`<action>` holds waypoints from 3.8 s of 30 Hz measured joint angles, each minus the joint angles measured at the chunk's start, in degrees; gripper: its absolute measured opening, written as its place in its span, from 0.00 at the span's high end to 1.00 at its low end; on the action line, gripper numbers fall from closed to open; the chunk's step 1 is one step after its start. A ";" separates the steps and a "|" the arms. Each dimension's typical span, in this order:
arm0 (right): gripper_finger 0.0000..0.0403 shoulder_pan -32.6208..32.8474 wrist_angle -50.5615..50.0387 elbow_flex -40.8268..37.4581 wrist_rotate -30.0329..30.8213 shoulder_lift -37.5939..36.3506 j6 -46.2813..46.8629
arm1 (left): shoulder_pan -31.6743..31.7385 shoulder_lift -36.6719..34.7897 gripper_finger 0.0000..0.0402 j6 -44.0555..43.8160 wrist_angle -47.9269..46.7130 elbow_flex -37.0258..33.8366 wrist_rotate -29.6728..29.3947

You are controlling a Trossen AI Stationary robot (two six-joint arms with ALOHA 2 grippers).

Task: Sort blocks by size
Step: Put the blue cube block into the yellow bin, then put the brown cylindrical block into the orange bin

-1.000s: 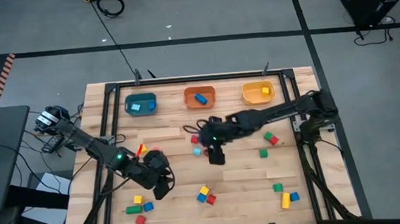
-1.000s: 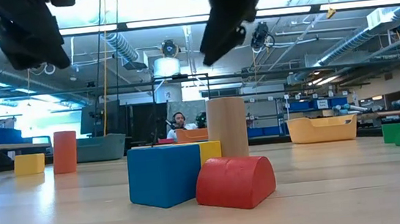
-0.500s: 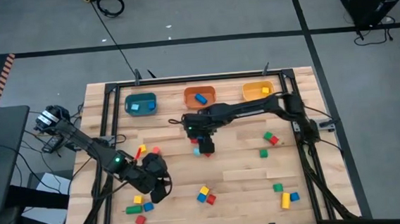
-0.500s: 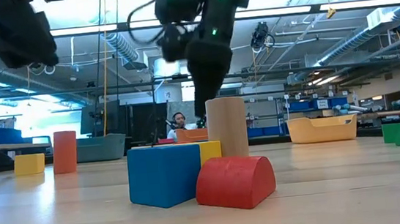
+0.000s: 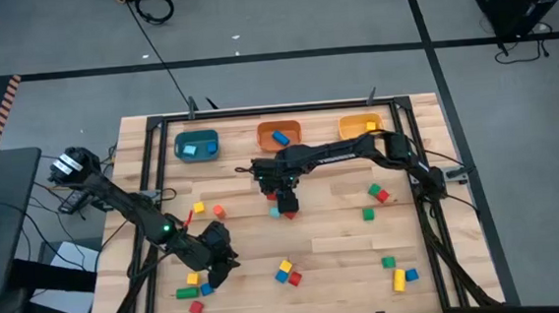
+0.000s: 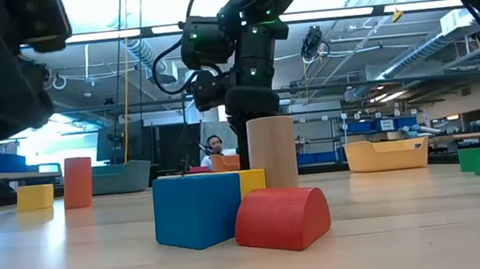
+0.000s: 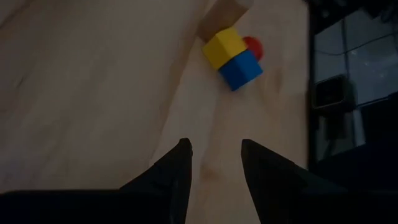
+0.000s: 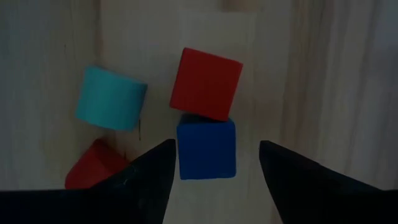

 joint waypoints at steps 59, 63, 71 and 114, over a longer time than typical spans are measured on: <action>0.64 -29.82 -3.95 -29.35 14.08 -43.30 27.59 | 43.85 -12.20 0.63 51.25 -11.71 -3.79 23.23; 0.63 -33.56 -1.58 -35.72 14.21 -42.81 30.43 | 45.79 -12.20 0.63 51.23 -8.84 -3.79 20.77; 0.61 -36.42 4.03 -40.33 12.64 -38.08 30.77 | 48.48 -12.20 0.63 51.21 -4.64 -3.79 18.59; 0.47 23.69 16.28 -40.72 19.24 -42.05 50.61 | 49.38 -12.17 0.63 62.98 -10.14 -3.77 37.17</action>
